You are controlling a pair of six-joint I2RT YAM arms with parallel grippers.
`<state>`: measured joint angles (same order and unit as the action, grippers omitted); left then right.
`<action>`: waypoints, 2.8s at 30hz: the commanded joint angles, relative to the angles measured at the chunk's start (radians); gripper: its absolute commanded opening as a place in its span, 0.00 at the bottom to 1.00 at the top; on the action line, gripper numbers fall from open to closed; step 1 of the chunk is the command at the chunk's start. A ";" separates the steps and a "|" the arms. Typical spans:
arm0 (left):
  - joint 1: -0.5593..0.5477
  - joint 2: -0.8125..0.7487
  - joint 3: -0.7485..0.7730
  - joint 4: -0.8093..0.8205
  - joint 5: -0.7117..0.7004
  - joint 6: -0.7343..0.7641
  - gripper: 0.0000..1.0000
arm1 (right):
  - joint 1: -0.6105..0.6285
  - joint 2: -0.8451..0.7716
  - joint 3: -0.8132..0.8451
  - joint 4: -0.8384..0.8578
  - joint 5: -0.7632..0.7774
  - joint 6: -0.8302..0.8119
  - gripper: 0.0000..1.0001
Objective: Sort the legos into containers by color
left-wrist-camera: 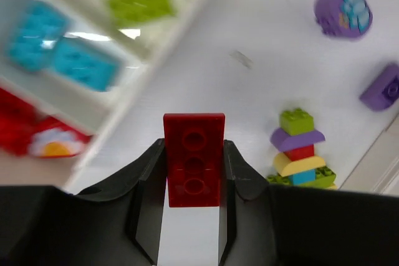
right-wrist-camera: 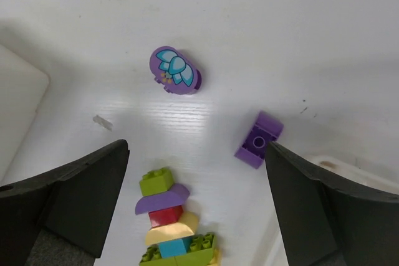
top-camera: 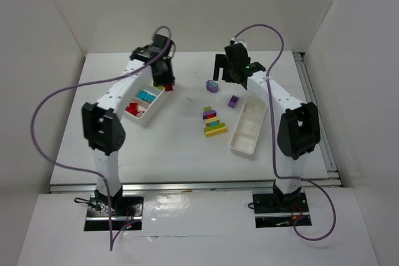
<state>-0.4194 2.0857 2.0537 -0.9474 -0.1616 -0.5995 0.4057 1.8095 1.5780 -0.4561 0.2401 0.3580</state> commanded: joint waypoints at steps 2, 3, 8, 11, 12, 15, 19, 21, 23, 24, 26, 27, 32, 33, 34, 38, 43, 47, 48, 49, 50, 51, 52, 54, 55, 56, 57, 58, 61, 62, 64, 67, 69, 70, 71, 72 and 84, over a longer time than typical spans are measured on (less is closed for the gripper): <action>0.142 -0.237 -0.173 -0.042 -0.104 -0.031 0.00 | 0.013 0.151 0.184 -0.107 -0.065 -0.066 0.98; 0.163 -0.257 -0.199 -0.042 -0.116 -0.045 0.00 | 0.013 0.183 0.219 -0.127 -0.065 -0.067 0.98; 0.281 -0.299 -0.351 -0.030 -0.127 -0.135 0.00 | 0.035 0.289 0.303 -0.145 -0.036 -0.067 0.98; 0.321 -0.271 -0.375 -0.001 -0.101 -0.164 0.00 | 0.045 0.312 0.303 -0.101 -0.081 -0.085 0.98; 0.321 -0.271 -0.375 -0.001 -0.101 -0.174 0.00 | 0.054 0.323 0.315 -0.101 -0.059 -0.085 0.98; 0.334 -0.250 -0.411 0.050 -0.092 -0.174 0.00 | 0.064 0.387 0.370 -0.131 -0.010 -0.103 0.98; 0.334 -0.225 -0.434 0.059 -0.102 -0.193 0.00 | 0.064 0.458 0.425 -0.150 0.024 -0.117 1.00; 0.334 -0.216 -0.460 0.059 -0.121 -0.203 0.00 | 0.064 0.471 0.435 -0.136 0.033 -0.145 1.00; 0.334 -0.216 -0.483 0.079 -0.121 -0.203 0.02 | 0.064 0.501 0.456 -0.127 0.044 -0.158 1.00; 0.334 -0.205 -0.483 0.079 -0.121 -0.203 0.08 | 0.064 0.529 0.491 -0.139 0.044 -0.159 1.00; 0.334 -0.194 -0.492 0.079 -0.121 -0.194 0.29 | 0.053 0.553 0.513 -0.150 0.044 -0.168 1.00; 0.334 -0.194 -0.492 0.079 -0.121 -0.194 0.33 | 0.053 0.565 0.513 -0.150 0.044 -0.168 1.00; 0.334 -0.194 -0.483 0.079 -0.121 -0.172 0.79 | 0.044 0.608 0.536 -0.125 0.013 -0.194 1.00; 0.334 -0.194 -0.474 0.079 -0.133 -0.163 0.87 | 0.044 0.608 0.536 -0.125 0.001 -0.194 1.00; 0.324 -0.205 -0.462 0.070 -0.133 -0.163 0.93 | 0.044 0.620 0.545 -0.125 0.001 -0.194 0.98; 0.315 -0.225 -0.419 0.035 -0.165 -0.154 0.94 | 0.035 0.639 0.545 -0.105 -0.008 -0.194 0.80; 0.283 -0.254 -0.351 -0.002 -0.202 -0.144 0.94 | 0.035 0.582 0.505 -0.093 -0.009 -0.173 0.44; 0.263 -0.263 -0.294 -0.011 -0.202 -0.134 0.94 | 0.045 0.420 0.358 0.004 0.004 -0.172 0.35; 0.263 -0.263 -0.282 -0.011 -0.202 -0.134 0.94 | 0.054 0.383 0.329 0.028 0.004 -0.172 0.35; 0.239 -0.272 -0.259 -0.011 -0.202 -0.120 0.94 | 0.054 0.308 0.298 0.028 0.014 -0.163 0.35; 0.226 -0.273 -0.248 -0.011 -0.202 -0.106 0.94 | 0.054 0.266 0.231 0.028 0.015 -0.163 0.35; 0.214 -0.273 -0.236 -0.011 -0.202 -0.097 0.94 | 0.054 0.225 0.190 0.037 0.025 -0.150 0.35; 0.202 -0.273 -0.210 -0.011 -0.202 -0.080 0.93 | 0.054 0.182 0.147 0.037 0.040 -0.133 0.35; 0.153 -0.248 -0.182 -0.011 -0.191 -0.056 0.93 | 0.054 0.047 0.004 0.028 0.085 -0.117 0.35; 0.113 -0.227 -0.155 -0.022 -0.182 -0.039 0.93 | 0.054 -0.043 -0.085 0.019 0.097 -0.096 0.35; 0.091 -0.227 -0.141 -0.022 -0.170 -0.028 0.93 | 0.054 -0.044 -0.085 0.010 0.109 -0.087 0.35; 0.070 -0.204 -0.126 -0.022 -0.170 -0.028 0.93 | 0.054 -0.129 -0.167 -0.015 0.135 -0.074 0.35; 0.047 -0.190 -0.113 -0.033 -0.159 -0.017 0.93 | 0.054 -0.171 -0.203 -0.033 0.146 -0.061 0.35; -0.036 -0.135 -0.069 -0.033 -0.126 0.004 0.93 | 0.045 -0.314 -0.323 -0.107 0.172 0.002 0.35; -0.067 -0.118 -0.047 -0.033 -0.090 0.004 0.93 | 0.045 -0.341 -0.349 -0.122 0.183 0.034 0.35; -0.093 -0.064 -0.026 -0.033 -0.047 0.014 0.93 | 0.036 -0.410 -0.420 -0.157 0.183 0.062 0.35; -0.140 0.003 0.034 -0.044 0.025 0.038 0.93 | 0.036 -0.443 -0.484 -0.190 0.162 0.093 0.35; -0.160 0.072 0.081 -0.044 0.069 0.049 0.93 | 0.036 -0.452 -0.510 -0.190 0.153 0.107 0.35; -0.173 0.091 0.092 -0.056 0.085 0.058 0.93 | 0.036 -0.452 -0.532 -0.181 0.153 0.107 0.36; -0.173 0.109 0.092 -0.056 0.100 0.058 0.93 | 0.036 -0.452 -0.541 -0.181 0.153 0.107 0.36; -0.183 0.140 0.108 -0.056 0.118 0.067 0.93 | 0.025 -0.452 -0.553 -0.167 0.153 0.107 0.37; -0.183 0.240 0.129 -0.065 0.186 0.086 0.93 | 0.005 -0.386 -0.581 -0.135 0.153 0.085 0.74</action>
<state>-0.6056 2.3154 2.1403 -0.9970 -0.0017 -0.5354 0.4183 1.4292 1.0134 -0.6151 0.3809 0.4370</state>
